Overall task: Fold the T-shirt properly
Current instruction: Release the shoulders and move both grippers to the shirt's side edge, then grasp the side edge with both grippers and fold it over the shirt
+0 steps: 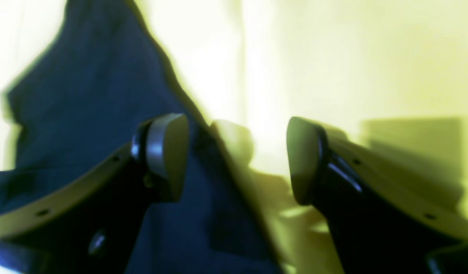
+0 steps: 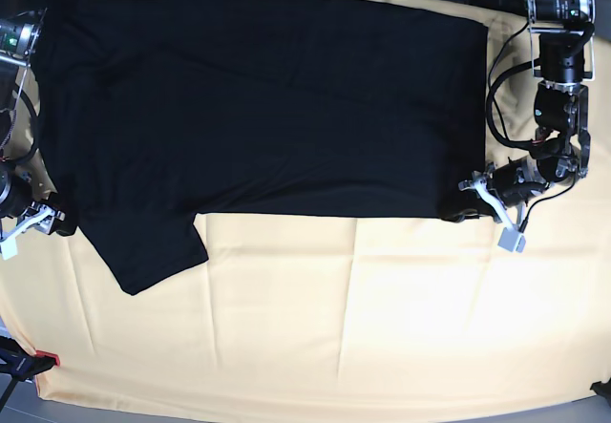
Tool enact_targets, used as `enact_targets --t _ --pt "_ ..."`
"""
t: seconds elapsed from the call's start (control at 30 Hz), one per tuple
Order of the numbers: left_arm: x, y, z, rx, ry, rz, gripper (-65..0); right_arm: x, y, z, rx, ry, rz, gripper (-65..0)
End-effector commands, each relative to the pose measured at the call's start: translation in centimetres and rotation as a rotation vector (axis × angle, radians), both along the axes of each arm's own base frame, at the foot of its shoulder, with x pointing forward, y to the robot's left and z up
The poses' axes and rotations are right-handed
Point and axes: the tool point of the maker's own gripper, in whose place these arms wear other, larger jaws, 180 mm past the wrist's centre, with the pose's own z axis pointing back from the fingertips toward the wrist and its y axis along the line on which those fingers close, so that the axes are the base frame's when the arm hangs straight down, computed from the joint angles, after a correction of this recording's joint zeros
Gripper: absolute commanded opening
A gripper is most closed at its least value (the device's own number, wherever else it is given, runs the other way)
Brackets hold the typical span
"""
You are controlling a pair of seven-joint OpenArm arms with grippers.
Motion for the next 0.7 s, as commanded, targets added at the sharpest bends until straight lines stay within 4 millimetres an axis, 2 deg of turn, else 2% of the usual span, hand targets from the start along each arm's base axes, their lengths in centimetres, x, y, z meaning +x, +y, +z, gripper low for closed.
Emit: enact_targets --t 0.0,0.17,0.27,0.33,0.47,0.5,0.67 --pt "0.5 1.2 0.5 0.049 -0.005 0.003 -65.0 0.8 -0.5 1.9 0.017 -0.053 0.006 -23.2" --pt "0.5 1.2 0.5 0.048 -0.006 0.003 -65.0 -0.2 2.4 0.2 0.091 -0.009 0.065 -23.2" --pt "0.5 1.2 0.5 0.048 -0.006 0.004 -65.0 0.1 2.8 0.2 0.102 -0.024 0.061 -23.6" --pt "0.5 1.2 0.5 0.049 -0.006 0.004 -65.0 0.6 2.5 0.7 0.101 -0.061 0.042 -30.6" --pt "0.6 1.2 0.6 0.049 -0.009 0.004 -65.0 0.5 2.2 0.6 0.093 -0.052 0.044 -60.6" --pt "0.6 1.2 0.7 0.048 -0.011 0.005 -65.0 0.4 2.2 0.5 0.087 -0.046 0.046 -65.0" --pt "1.6 1.2 1.8 0.031 -0.082 0.022 -65.0 1.0 1.4 0.8 0.041 -0.085 0.027 -65.0"
